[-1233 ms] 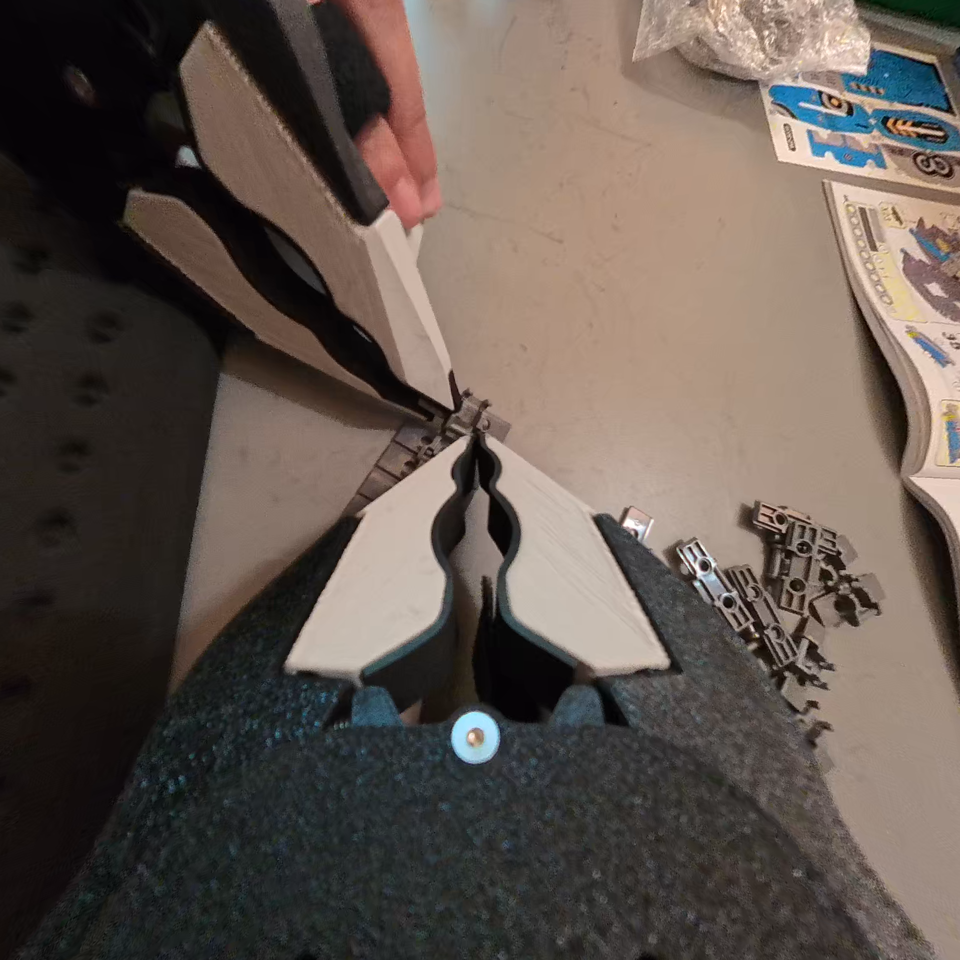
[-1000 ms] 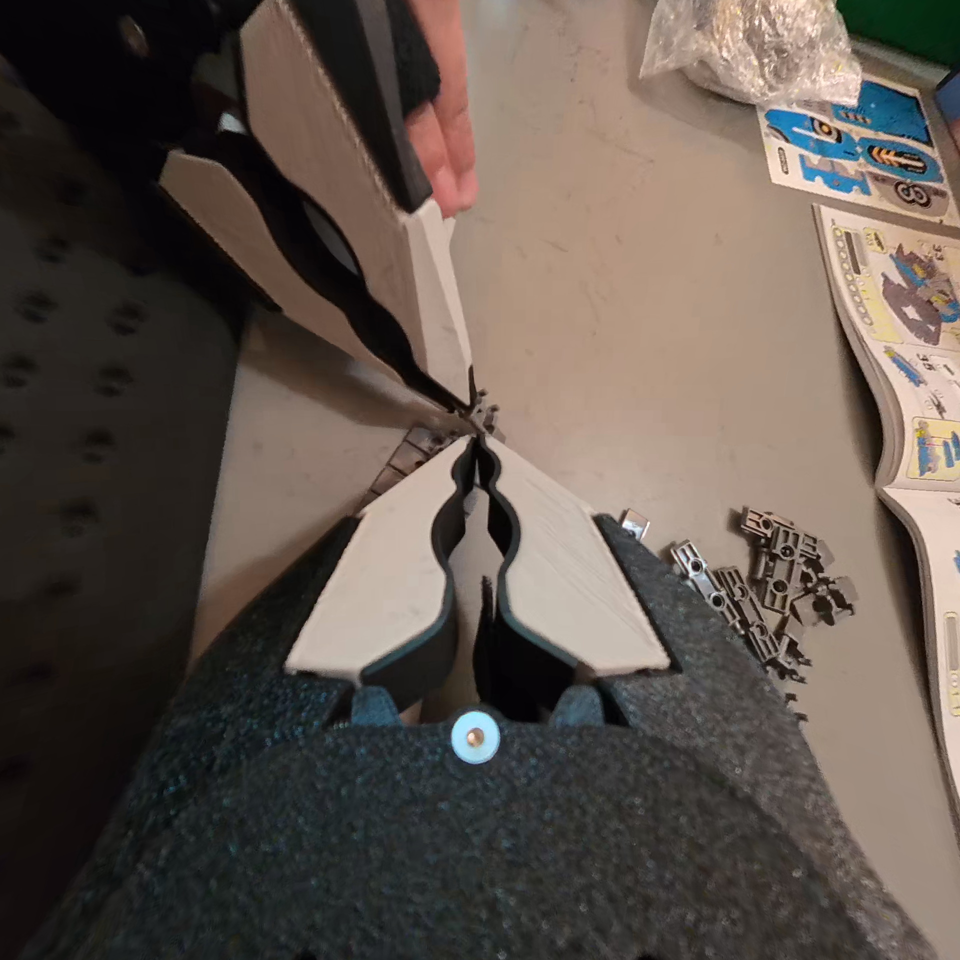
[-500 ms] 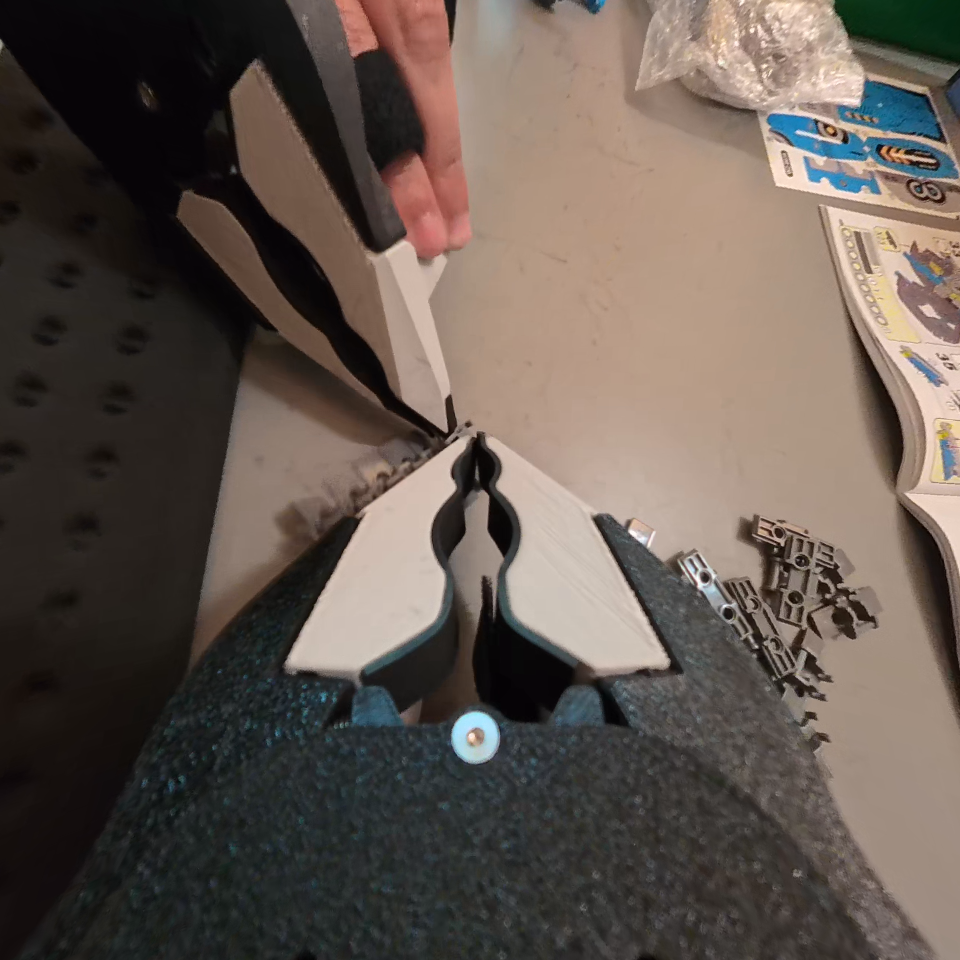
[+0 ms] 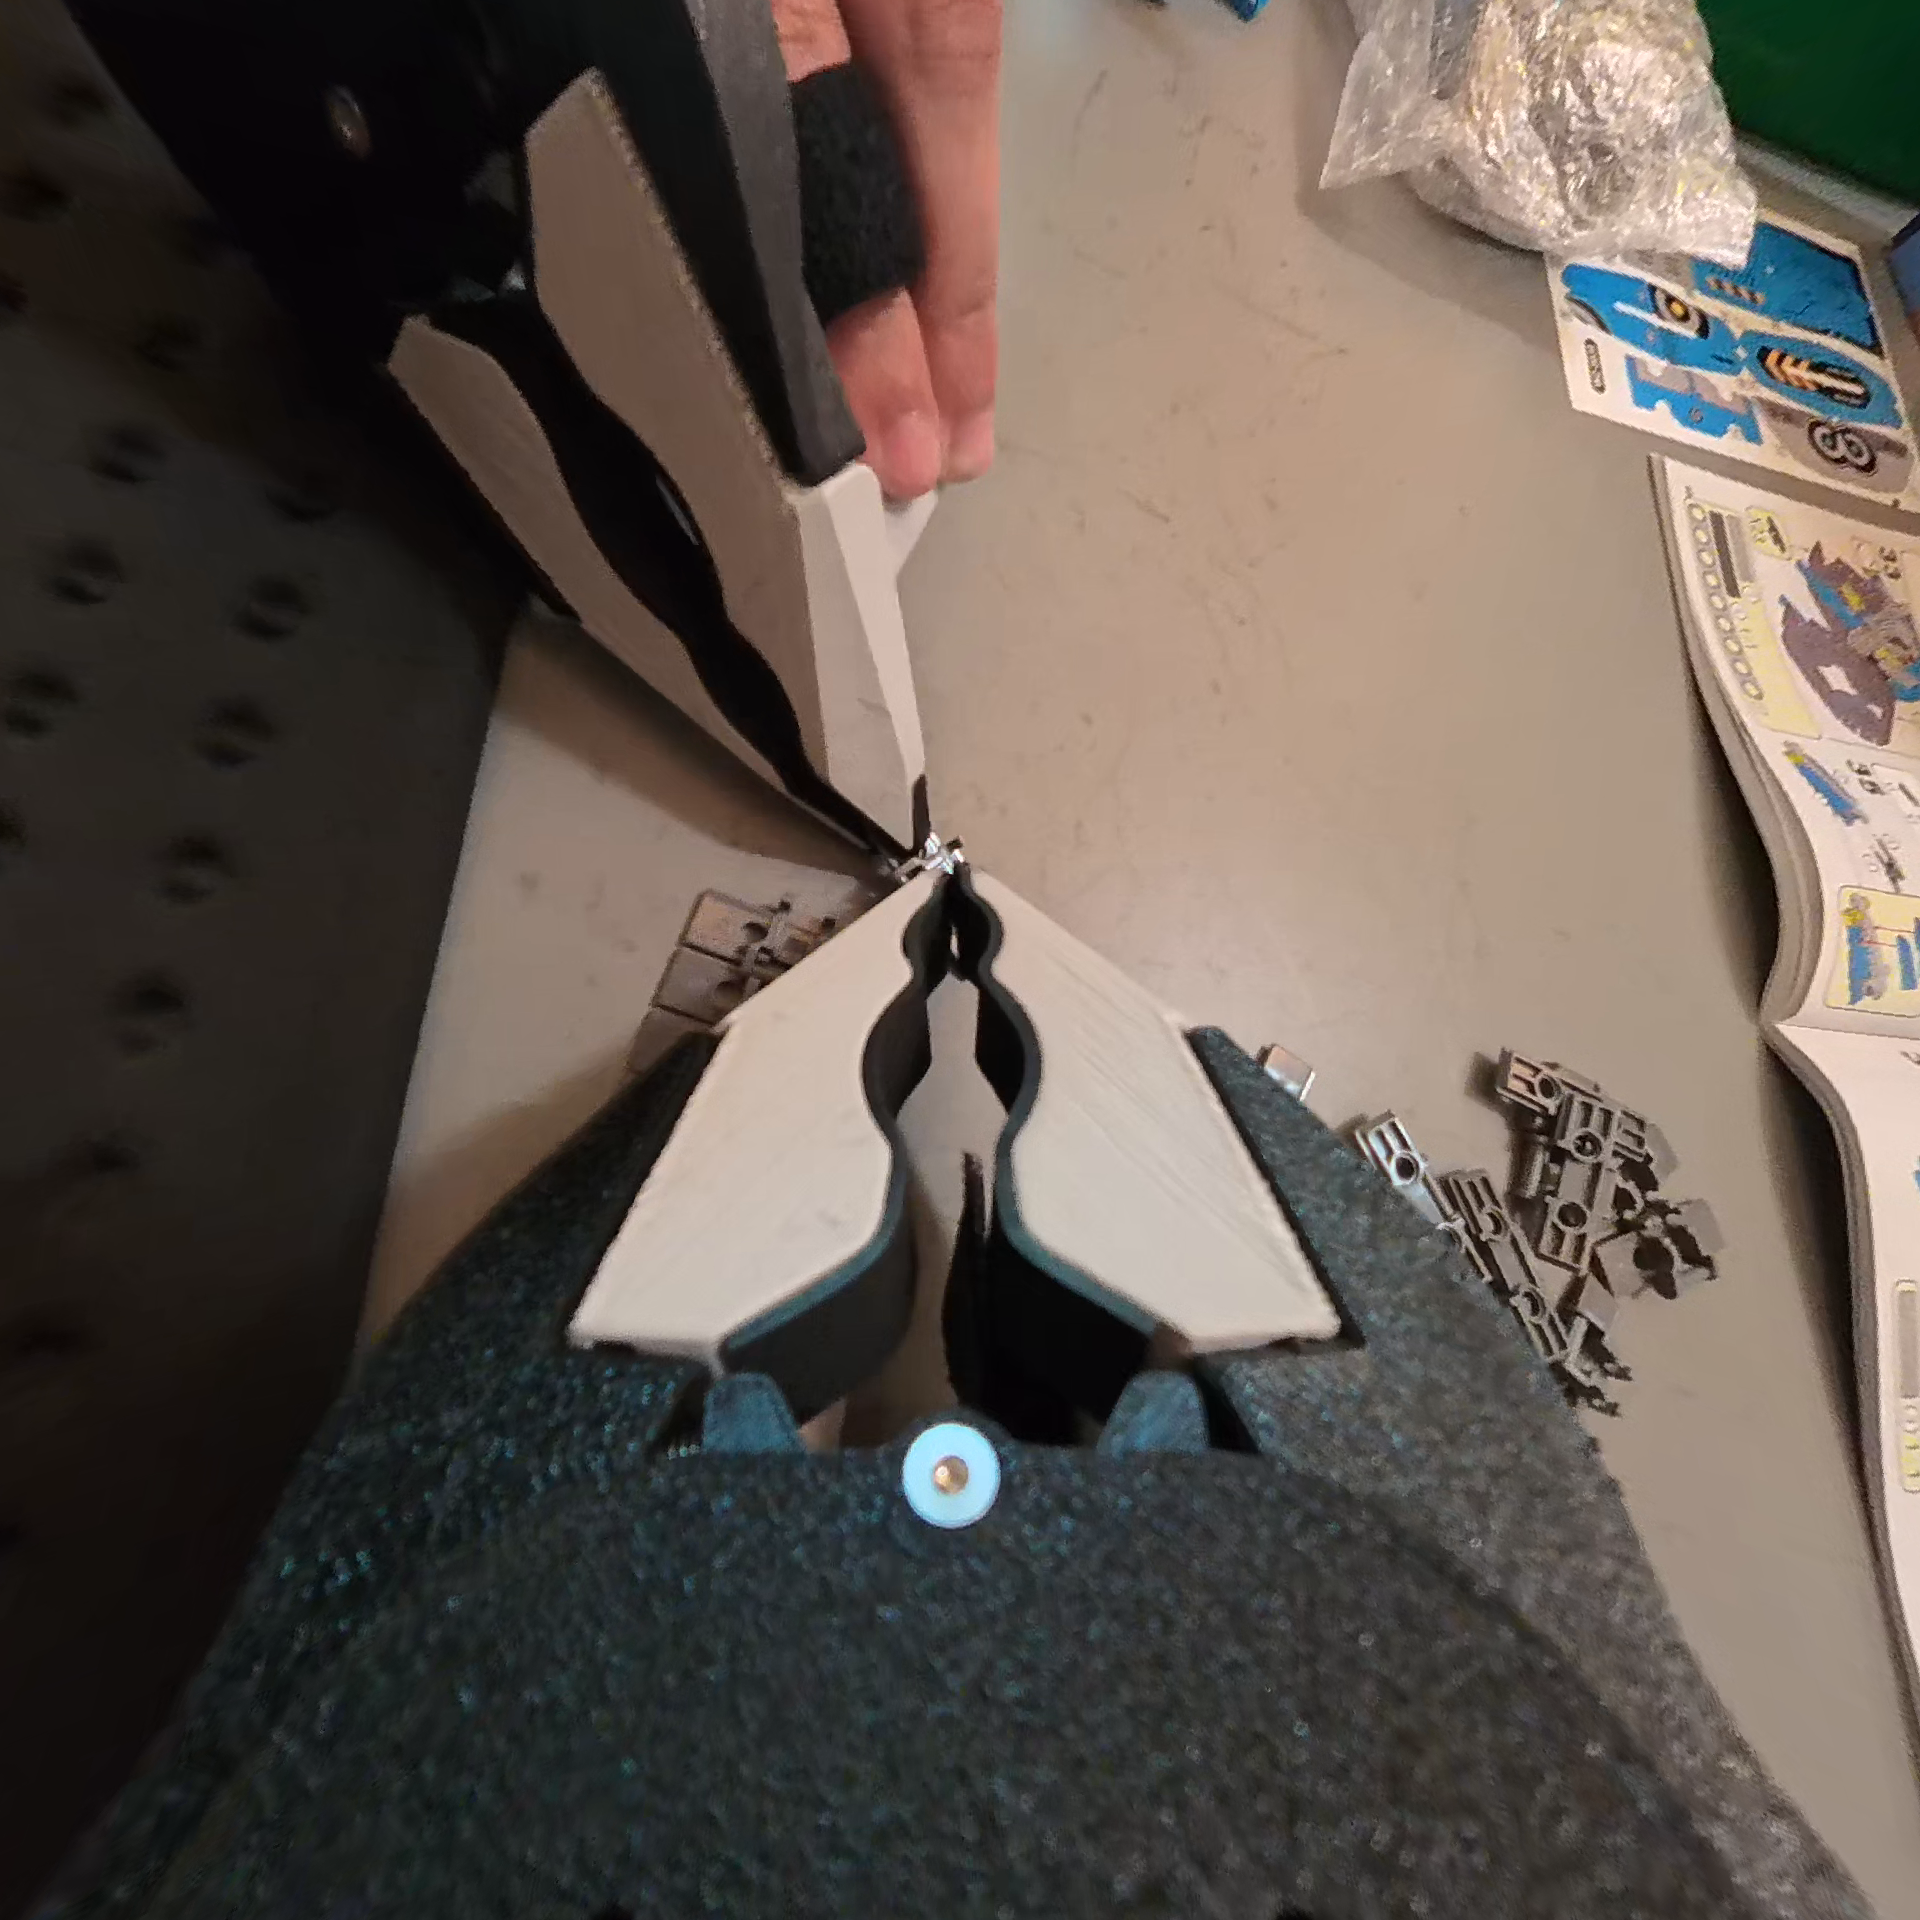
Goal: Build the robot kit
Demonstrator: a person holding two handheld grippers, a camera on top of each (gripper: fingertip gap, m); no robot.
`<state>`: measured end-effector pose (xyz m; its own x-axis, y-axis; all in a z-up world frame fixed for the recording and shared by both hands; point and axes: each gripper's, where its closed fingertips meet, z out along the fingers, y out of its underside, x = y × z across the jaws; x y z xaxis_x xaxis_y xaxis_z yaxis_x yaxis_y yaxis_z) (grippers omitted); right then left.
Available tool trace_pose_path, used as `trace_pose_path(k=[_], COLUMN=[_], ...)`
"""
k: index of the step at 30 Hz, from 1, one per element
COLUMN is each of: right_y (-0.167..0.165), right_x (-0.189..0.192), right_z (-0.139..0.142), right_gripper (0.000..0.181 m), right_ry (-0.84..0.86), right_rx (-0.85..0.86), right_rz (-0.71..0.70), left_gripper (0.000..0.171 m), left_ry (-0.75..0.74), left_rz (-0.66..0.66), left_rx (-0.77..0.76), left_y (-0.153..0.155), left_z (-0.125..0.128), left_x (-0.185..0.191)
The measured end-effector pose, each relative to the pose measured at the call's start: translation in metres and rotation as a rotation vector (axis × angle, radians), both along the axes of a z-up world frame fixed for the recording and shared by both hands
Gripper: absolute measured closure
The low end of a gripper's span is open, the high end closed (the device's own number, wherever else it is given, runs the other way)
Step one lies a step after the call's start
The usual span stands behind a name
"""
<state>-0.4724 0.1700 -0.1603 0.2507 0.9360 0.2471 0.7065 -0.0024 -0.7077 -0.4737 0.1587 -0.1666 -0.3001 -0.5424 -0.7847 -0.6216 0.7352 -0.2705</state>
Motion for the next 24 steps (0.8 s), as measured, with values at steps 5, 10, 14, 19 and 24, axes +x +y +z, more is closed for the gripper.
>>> trace_pose_path(k=[5, 10, 14, 19, 24], right_y=[0.001, 0.004, -0.023, -0.031, -0.039], right_x=[-0.001, 0.011, 0.006, 0.011, 0.011], right_z=[0.004, 0.021, 0.020, 0.014, -0.001], right_gripper=[0.181, 0.180, 0.142, 0.153, 0.149], right_ry=[0.034, 0.110, 0.179, 0.085, -0.026], right_rx=[-0.004, -0.065, -0.379, -0.357, -0.325], right_rz=[0.007, -0.035, 0.014, 0.020, 0.015], left_gripper=[0.168, 0.168, 0.167, 0.168, 0.168], left_ry=[-0.019, 0.016, 0.053, 0.070, 0.084], left_rz=[0.014, 0.067, 0.217, 0.306, 0.389], left_rx=[0.018, -0.041, -0.226, -0.302, -0.214], left_y=[-0.001, -0.008, -0.014, -0.024, -0.020], left_z=[0.005, 0.007, 0.005, 0.008, 0.005], left_x=[-0.001, -0.006, -0.010, -0.007, -0.006])
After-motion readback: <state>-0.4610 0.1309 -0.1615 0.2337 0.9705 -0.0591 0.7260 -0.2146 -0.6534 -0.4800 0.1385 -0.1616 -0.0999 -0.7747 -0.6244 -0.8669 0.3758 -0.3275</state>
